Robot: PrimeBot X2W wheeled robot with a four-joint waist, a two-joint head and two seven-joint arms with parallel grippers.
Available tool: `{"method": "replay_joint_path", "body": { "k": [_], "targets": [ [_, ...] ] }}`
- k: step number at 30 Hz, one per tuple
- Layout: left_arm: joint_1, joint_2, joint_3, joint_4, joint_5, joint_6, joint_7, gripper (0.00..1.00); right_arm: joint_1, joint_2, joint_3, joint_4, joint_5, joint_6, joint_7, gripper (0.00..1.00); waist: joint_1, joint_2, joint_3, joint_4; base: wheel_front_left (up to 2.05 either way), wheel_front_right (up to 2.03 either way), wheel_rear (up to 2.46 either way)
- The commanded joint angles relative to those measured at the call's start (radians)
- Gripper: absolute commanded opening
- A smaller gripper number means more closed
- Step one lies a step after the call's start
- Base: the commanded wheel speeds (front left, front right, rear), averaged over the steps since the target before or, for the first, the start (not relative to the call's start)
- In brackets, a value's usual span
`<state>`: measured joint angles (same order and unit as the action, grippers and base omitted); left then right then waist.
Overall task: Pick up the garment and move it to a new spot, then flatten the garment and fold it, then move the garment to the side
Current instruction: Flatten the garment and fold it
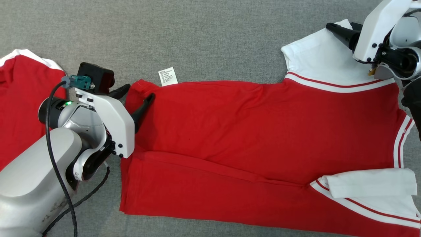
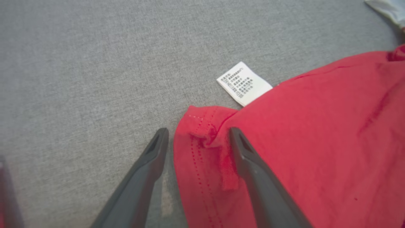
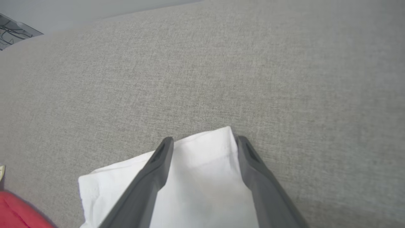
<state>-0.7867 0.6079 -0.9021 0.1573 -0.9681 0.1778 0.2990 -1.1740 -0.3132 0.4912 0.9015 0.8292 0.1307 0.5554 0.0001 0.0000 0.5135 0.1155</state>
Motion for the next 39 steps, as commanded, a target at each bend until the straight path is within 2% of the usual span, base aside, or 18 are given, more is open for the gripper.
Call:
{"method": "replay_joint_path", "body": {
  "k": [1, 3, 4, 5, 6, 8, 9, 11, 12, 15, 16, 17, 18, 19, 29, 39],
  "targets": [
    [-0.01, 0.0, -0.001, 0.005, 0.003, -0.002, 0.001, 1.0, -0.002, 0.001, 0.006, 0.016, 0.013, 0.0, 0.008, 1.0, -0.0001, 0.0, -0.003, 0.003, 0.0, 0.0, 0.0],
    [-0.009, -0.002, -0.002, 0.008, 0.003, -0.005, 0.0, 1.0, -0.006, 0.002, 0.017, 0.029, 0.02, 0.0, 0.014, 1.0, -0.0001, 0.0, -0.005, 0.005, 0.0, 0.0, 0.0],
    [-0.008, -0.003, -0.004, 0.008, 0.002, -0.007, 0.0, 1.0, -0.007, 0.002, 0.022, 0.036, 0.023, 0.0, 0.016, 0.92, -0.0001, 0.0, -0.006, 0.006, 0.0, 0.0, 0.0],
    [-0.01, -0.004, -0.001, 0.005, 0.002, -0.01, -0.006, 1.0, -0.007, 0.003, 0.026, 0.039, 0.028, 0.0, 0.016, 0.5, -0.0001, 0.0, -0.006, 0.007, 0.0, 0.0, 0.0],
    [-0.014, -0.005, 0.003, 0.004, 0.004, -0.01, -0.015, 1.0, -0.008, 0.004, 0.03, 0.04, 0.031, 0.0, 0.015, 0.5, -0.0001, 0.0, -0.006, 0.007, 0.0, 0.0, 0.0],
    [-0.018, -0.008, 0.007, 0.008, 0.007, -0.011, -0.027, 1.0, -0.01, 0.005, 0.038, 0.039, 0.04, 0.0, 0.01, 0.13, -0.0001, 0.0, -0.006, 0.006, 0.0, 0.0, 0.0],
    [-0.018, -0.008, 0.007, 0.011, 0.007, -0.013, -0.03, 1.0, -0.009, 0.007, 0.044, 0.038, 0.046, 0.0, 0.012, 0.0, -0.0001, 0.0, -0.007, 0.005, 0.0, 0.0, 0.0],
    [-0.017, -0.012, 0.008, 0.018, 0.0, -0.019, -0.032, 1.0, -0.006, 0.005, 0.053, 0.037, 0.056, 0.0, 0.011, 0.0, -0.0001, 0.0, -0.008, 0.003, 0.0, 0.0, 0.0],
    [-0.017, -0.012, 0.004, 0.022, -0.003, -0.019, -0.025, 0.84, -0.005, 0.004, 0.058, 0.036, 0.062, 0.0, 0.01, 0.0, -0.0001, 0.0, -0.008, 0.001, 0.0, 0.0, 0.0],
    [-0.017, -0.013, 0.004, 0.034, -0.008, -0.024, -0.024, 0.49, -0.002, 0.0, 0.072, 0.03, 0.075, 0.0, 0.003, 0.0, -0.0001, 0.0, -0.011, -0.004, 0.0, 0.0, 0.0],
    [-0.017, -0.012, 0.006, 0.038, -0.01, -0.027, -0.024, 0.44, -0.003, -0.001, 0.077, 0.025, 0.081, 0.0, -0.001, 0.0, -0.0001, 0.0, -0.011, -0.006, 0.0, 0.0, 0.0],
    [-0.018, -0.013, 0.007, 0.043, -0.012, -0.027, -0.027, 0.33, -0.003, -0.003, 0.081, 0.021, 0.085, 0.0, -0.004, 0.0, -0.0001, 0.0, -0.012, -0.008, 0.0, 0.0, 0.0],
    [-0.019, -0.013, 0.008, 0.048, -0.012, -0.028, -0.03, 0.12, -0.003, -0.005, 0.085, 0.018, 0.09, 0.0, -0.008, 0.0, -0.0001, 0.0, -0.012, -0.01, 0.0, 0.0, 0.0],
    [-0.02, -0.013, 0.008, 0.053, -0.013, -0.029, -0.032, 0.0, -0.003, -0.007, 0.09, 0.015, 0.094, 0.0, -0.01, 0.0, -0.0001, 0.0, -0.013, -0.011, 0.0, 0.0, 0.0],
    [-0.006, -0.004, 0.021, 0.057, -0.015, -0.028, -0.065, 0.0, 0.011, -0.032, 0.136, -0.014, 0.137, 0.0, -0.042, 0.0, -0.0001, 0.0, -0.036, -0.019, 0.0, 0.0, 0.0],
    [0.066, 0.016, 0.03, 0.01, -0.038, -0.018, -0.1, 0.0, 0.076, -0.079, 0.187, -0.107, 0.223, 0.0, -0.1, 0.0, -0.0001, 0.0, -0.109, -0.025, 0.0, 0.0, 0.0]
  ]
}}
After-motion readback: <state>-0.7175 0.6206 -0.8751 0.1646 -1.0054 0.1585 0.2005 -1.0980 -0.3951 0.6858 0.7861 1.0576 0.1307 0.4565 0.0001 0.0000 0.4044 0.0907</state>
